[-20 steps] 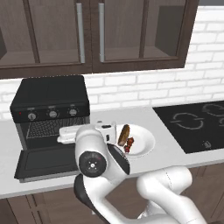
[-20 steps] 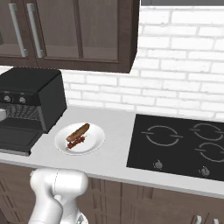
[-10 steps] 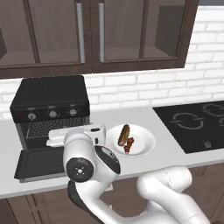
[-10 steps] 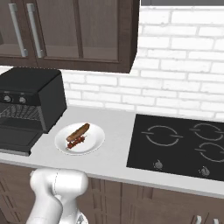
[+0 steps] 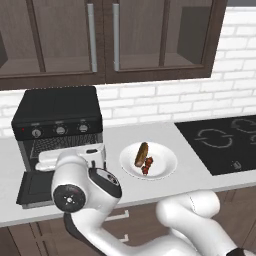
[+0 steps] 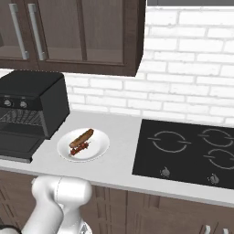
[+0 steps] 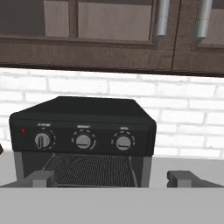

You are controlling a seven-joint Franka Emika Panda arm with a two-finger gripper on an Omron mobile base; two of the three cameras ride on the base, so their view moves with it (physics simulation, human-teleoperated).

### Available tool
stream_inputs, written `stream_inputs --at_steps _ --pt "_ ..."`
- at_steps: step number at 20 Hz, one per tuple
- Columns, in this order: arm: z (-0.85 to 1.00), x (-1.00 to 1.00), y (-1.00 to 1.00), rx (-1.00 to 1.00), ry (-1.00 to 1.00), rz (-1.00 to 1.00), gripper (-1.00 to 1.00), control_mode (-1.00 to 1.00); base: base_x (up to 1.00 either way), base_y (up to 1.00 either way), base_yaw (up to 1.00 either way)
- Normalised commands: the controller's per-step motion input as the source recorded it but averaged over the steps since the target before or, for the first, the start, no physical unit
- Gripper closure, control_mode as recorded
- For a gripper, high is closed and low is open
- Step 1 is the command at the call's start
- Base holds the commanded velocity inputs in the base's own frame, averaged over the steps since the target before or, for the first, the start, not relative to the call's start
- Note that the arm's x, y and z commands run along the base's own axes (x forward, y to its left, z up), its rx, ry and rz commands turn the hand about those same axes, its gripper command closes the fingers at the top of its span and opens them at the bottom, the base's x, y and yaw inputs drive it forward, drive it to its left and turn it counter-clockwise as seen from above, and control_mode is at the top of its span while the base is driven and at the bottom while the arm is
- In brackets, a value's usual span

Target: Pick up the kebab skewer and baguette bread, and place them inside the toaster oven. Close the toaster oven door and start by setting the timer.

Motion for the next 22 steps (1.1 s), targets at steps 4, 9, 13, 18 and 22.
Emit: stream_inputs --at_steps 4,9,13,18,22 --pt "-0.02 0.0 0.21 0.0 0.0 0.0 -1.0 -1.0 0.0 0.0 0.0" --pt "-0.16 0.0 0.28 0.0 0.0 0.0 -1.0 -1.0 0.0 0.0 0.0" --pt "-0.14 0.0 0.39 0.0 0.0 0.0 -1.0 -1.0 0.0 0.0 0.0" --pt "-0.03 0.0 0.16 0.0 0.0 0.01 -1.0 -1.0 0.0 0.0 0.0" --pt "0.0 0.0 0.04 0.0 0.0 0.01 -1.0 -1.0 0.0 0.0 0.0"
